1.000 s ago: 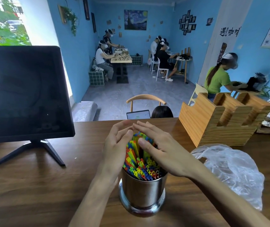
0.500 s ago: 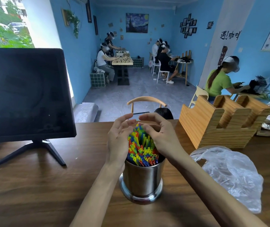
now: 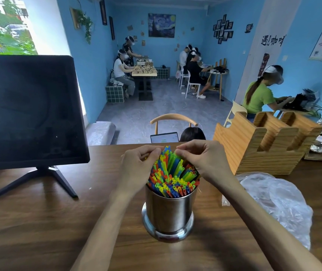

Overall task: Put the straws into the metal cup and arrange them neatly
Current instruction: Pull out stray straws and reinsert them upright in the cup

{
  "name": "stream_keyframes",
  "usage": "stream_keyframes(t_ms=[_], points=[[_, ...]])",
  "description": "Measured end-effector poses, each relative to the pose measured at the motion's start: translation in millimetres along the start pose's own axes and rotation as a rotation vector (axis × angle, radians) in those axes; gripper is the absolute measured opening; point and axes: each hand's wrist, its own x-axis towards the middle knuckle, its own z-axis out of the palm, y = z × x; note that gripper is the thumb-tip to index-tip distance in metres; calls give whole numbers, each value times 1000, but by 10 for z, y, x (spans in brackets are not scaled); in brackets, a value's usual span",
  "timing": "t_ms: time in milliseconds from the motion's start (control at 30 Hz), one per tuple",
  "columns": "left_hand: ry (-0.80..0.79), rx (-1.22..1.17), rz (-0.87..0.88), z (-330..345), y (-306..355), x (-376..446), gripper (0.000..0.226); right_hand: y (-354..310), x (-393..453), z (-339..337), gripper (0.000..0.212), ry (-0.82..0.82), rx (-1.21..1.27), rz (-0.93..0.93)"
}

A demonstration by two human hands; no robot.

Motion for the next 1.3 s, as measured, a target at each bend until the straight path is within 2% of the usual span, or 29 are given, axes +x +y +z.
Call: stream_keyframes(t_ms=[167,233,333,467,567,700,767,867,933,1100,1200,1300], points=[[-56,162,136,-91,59,-38,22,-36,7,-109,18,-120,-75,-57],[-108,194,249,-118,100,-87,26,-49,-28,-162,26,-217,-31,-96],[-222,213,294,-136,115,-132,30,-26,-67,-176,32,-379,16,-93],[-166,268,264,-130,77,-120,24,58,-23,-177,19,-324,80,-38],[-158,284,320,-147,116,-143,21,99,-11,-183,22,-309,97,-17],[-334,366,326,-175,160,-224,48,146,-62,-167,29,-227,100,-27],[-375,412,316,-141,148,-250,58,116,-119,-153,37,-296,128,-41],[-362,519,314,-28,125,-272,69,105,-211,-102,54,-401,-79,-125],[-350,564,294,28,118,-276,71,111,-235,-61,60,-383,-180,-149],[-281,547,312,93,68,-243,66,77,-227,-32,58,-328,-243,-139],[-223,443,324,122,13,-254,58,82,-255,3,58,-309,-165,-118],[-102,162,270,146,-14,-289,53,134,-310,60,69,-273,167,-48]])
